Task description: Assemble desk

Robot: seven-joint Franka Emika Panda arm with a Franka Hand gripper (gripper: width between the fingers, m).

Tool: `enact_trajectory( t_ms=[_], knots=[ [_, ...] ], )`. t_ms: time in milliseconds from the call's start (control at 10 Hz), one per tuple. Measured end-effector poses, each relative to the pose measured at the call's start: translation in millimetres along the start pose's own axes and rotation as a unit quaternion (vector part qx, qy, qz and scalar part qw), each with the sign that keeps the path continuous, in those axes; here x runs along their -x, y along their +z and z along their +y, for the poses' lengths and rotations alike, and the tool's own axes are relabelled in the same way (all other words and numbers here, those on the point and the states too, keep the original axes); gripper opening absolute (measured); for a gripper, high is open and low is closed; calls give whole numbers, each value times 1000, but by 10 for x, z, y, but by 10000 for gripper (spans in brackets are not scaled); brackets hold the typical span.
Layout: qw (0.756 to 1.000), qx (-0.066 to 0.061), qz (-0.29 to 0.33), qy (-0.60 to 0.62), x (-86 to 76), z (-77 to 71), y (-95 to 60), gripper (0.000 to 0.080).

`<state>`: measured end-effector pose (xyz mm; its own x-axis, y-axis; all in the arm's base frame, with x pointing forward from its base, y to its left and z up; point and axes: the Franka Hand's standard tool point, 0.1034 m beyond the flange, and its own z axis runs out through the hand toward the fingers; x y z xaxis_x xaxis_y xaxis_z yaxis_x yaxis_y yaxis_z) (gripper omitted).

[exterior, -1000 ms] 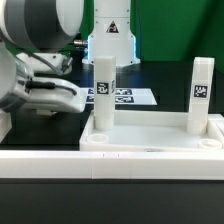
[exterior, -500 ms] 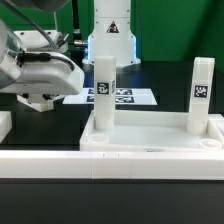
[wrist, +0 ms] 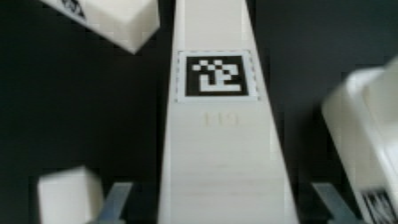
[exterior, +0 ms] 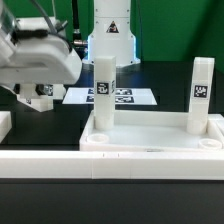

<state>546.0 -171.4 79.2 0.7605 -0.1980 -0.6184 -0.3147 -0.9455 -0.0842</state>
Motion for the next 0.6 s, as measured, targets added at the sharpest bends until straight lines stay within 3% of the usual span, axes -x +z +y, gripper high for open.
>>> enact_trajectory(
  t_ms=[100, 400, 600],
  knots=[
    [999, 4, 36, -5, -18, -66, -155, 290],
    [989, 15, 147, -3, -113, -52, -222, 290],
    [974, 26, 224, -10, -165, -197, -387, 290]
  ],
)
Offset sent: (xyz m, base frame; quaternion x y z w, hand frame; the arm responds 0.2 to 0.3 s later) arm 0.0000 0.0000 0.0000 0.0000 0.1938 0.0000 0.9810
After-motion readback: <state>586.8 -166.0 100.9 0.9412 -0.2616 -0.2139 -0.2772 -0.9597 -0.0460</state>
